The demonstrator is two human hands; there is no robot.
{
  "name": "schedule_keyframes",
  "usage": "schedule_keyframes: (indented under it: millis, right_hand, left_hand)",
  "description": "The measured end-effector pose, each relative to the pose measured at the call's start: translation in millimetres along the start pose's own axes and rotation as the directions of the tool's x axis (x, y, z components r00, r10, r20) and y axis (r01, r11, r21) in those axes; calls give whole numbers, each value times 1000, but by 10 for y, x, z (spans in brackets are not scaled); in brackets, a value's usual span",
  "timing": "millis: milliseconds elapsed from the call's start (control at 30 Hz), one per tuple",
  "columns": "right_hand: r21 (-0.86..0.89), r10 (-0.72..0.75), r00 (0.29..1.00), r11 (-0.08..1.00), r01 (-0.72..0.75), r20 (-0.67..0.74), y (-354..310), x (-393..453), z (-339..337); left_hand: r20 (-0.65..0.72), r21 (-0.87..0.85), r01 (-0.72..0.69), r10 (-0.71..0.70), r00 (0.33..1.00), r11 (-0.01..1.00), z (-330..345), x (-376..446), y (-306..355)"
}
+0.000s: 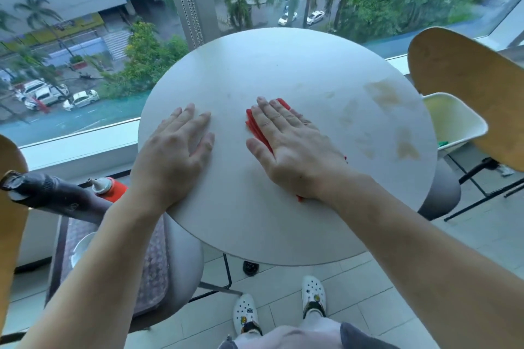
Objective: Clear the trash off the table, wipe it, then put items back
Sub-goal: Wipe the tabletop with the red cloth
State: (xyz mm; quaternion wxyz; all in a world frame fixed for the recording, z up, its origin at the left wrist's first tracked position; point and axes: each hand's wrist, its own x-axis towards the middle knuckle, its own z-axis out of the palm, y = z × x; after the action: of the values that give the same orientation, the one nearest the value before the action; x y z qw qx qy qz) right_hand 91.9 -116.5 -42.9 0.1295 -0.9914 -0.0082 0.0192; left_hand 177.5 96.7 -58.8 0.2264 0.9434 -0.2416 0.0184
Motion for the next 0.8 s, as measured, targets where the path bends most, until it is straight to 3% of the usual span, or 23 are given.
schedule_keyframes:
  millis: [300, 800]
  right_hand:
    - [30, -50, 999, 998, 49, 13, 112, -429, -19]
    - [-10, 118, 993, 993, -118, -29, 839, -675, -200]
  left_hand:
    - [7, -6, 19, -19, 1000, 1000, -4, -16, 24]
    - [10, -8, 29, -29, 1000, 1000, 0, -8, 12]
